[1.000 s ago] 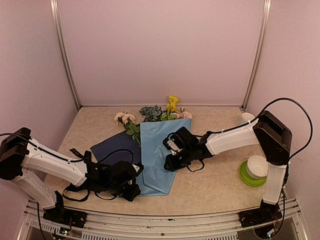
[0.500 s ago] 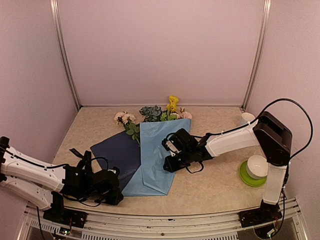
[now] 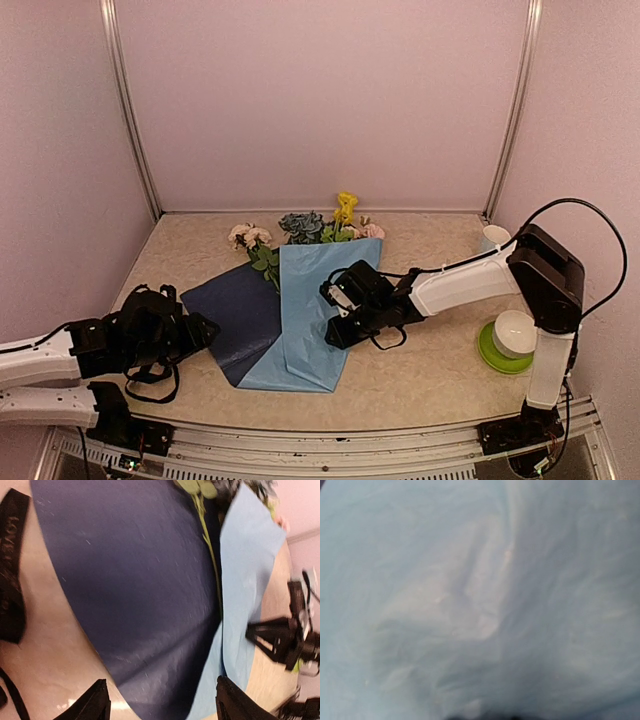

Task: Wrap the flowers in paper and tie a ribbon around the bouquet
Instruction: Press the fold line on the 2/3-folded wrapping paper.

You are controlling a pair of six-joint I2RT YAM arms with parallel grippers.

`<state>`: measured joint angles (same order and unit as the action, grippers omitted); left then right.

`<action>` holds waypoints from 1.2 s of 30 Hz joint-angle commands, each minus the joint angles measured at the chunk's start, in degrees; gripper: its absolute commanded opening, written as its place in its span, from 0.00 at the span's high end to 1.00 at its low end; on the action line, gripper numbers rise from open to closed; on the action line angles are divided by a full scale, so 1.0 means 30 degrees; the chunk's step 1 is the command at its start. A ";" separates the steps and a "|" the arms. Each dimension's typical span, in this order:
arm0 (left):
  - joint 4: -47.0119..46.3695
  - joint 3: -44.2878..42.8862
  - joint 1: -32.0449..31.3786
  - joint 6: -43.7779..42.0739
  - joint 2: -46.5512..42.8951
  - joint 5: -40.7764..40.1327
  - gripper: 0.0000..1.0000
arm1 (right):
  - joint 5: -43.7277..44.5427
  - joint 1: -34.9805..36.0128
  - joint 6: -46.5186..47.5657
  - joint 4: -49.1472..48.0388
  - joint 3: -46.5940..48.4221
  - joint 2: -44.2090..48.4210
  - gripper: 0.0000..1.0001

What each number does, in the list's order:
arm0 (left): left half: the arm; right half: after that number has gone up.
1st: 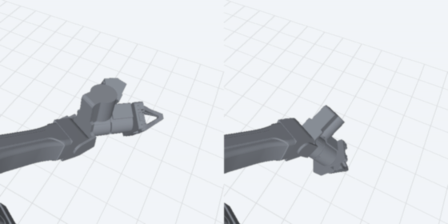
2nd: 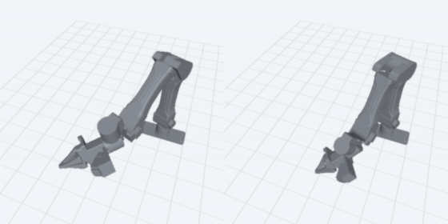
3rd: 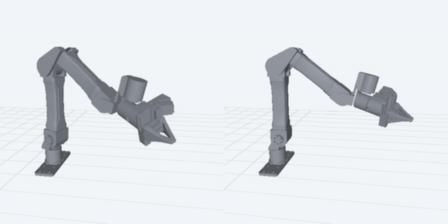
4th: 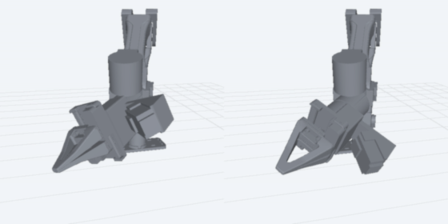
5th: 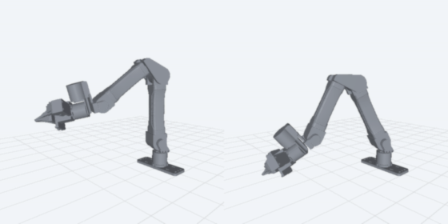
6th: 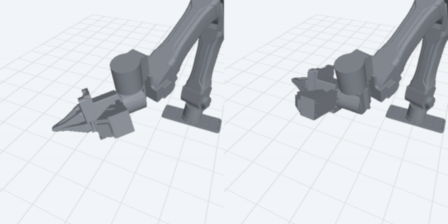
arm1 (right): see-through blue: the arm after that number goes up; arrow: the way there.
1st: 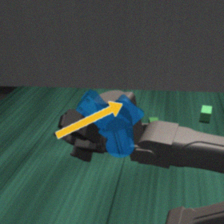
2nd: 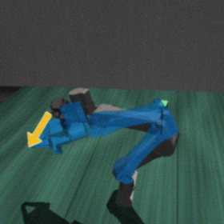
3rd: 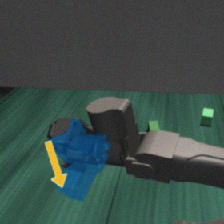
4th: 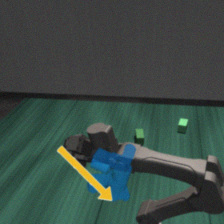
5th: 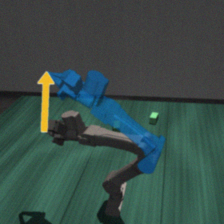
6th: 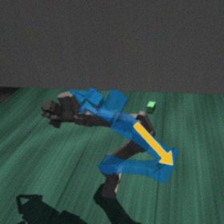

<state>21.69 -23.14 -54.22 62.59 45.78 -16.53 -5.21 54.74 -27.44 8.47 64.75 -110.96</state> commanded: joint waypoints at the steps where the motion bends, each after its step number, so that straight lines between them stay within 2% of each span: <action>1: -0.1980 0.1664 0.4587 -0.2164 -0.0566 0.2971 0.29 | -0.0345 0.0460 0.0287 0.2275 -0.0143 0.0276 0.73; 5: -0.3101 0.1483 0.7642 -0.4044 0.2010 0.5098 0.29 | -0.0362 0.0451 0.0270 0.2402 0.0042 0.0465 0.73; 7: -0.3692 0.1044 0.8145 -0.4273 0.3353 0.6162 0.29 | -0.0380 0.0450 0.0270 0.2531 0.0161 0.0453 0.73; 11: -0.4075 0.1704 0.7039 -0.2329 0.3308 0.6873 0.28 | -0.0438 0.0460 0.0270 0.2664 0.0385 0.0159 0.73; 15: -0.7622 0.4277 0.5475 0.1646 0.1885 0.7195 0.28 | -0.0584 0.0466 0.0285 0.2673 0.0645 0.0010 0.73; 24: -0.9495 0.3644 0.5710 0.0741 0.5521 0.7171 0.29 | -0.0980 0.0494 0.0212 0.2378 0.0312 -0.0089 0.73; 28: -1.0399 0.3907 0.6102 0.0706 0.5585 0.7254 0.39 | -0.1026 0.0501 0.0143 0.2284 0.0325 0.0044 0.73; 33: -1.1037 0.4674 0.6042 0.0760 0.3682 0.4701 0.60 | -0.1456 0.0479 0.0246 0.2017 0.0369 0.0145 0.72; 36: -1.3064 0.4991 0.6218 -0.0380 0.3447 0.5340 0.77 | -0.1389 0.0546 0.0270 0.2488 0.0641 -0.0120 0.72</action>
<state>-10.55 -9.30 -36.21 65.04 57.34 0.95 -8.23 55.37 -26.81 13.67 65.98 -110.28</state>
